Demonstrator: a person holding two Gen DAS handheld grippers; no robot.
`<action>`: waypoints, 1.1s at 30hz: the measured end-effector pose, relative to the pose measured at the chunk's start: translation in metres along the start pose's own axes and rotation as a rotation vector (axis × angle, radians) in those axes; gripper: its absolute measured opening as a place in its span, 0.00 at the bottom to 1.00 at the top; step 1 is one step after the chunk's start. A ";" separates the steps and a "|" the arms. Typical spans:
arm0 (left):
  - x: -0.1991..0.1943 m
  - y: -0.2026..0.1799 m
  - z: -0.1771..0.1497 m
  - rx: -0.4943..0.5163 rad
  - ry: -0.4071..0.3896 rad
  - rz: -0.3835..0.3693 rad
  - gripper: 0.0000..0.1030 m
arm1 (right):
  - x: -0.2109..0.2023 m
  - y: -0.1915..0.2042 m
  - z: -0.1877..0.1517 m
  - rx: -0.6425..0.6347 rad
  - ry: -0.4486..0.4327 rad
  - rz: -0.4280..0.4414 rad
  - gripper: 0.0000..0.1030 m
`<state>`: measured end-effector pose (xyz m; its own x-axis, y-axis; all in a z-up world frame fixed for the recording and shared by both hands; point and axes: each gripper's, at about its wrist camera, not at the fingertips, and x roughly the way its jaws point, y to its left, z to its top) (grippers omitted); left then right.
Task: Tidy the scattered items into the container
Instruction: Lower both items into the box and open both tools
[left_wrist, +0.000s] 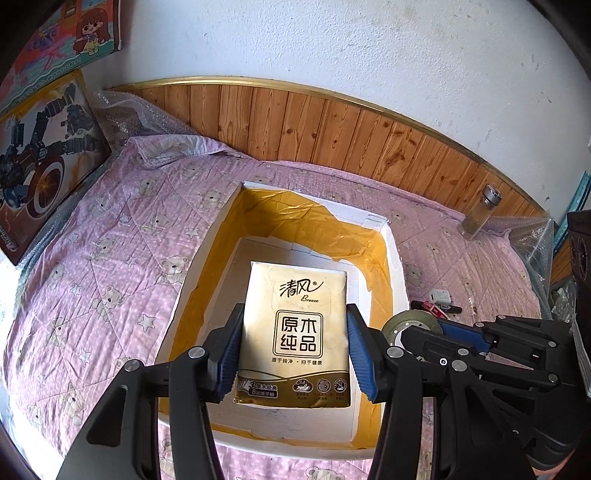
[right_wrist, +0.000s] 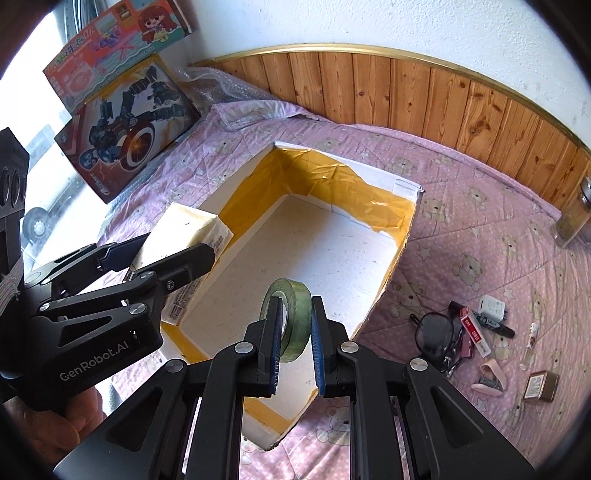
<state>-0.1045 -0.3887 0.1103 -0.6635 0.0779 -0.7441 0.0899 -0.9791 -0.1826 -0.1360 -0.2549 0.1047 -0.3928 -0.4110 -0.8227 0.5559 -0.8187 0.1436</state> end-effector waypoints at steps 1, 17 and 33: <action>0.003 0.001 0.002 0.002 0.007 0.005 0.51 | 0.003 -0.001 0.002 -0.003 0.004 -0.003 0.15; 0.073 0.008 0.023 0.009 0.196 0.034 0.52 | 0.059 -0.018 0.038 -0.040 0.081 -0.047 0.16; 0.140 0.019 0.045 0.047 0.293 0.073 0.62 | 0.105 -0.038 0.061 -0.031 0.135 -0.091 0.27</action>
<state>-0.2293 -0.4045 0.0313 -0.4137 0.0510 -0.9090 0.0909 -0.9911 -0.0970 -0.2436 -0.2917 0.0465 -0.3420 -0.2760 -0.8983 0.5452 -0.8368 0.0496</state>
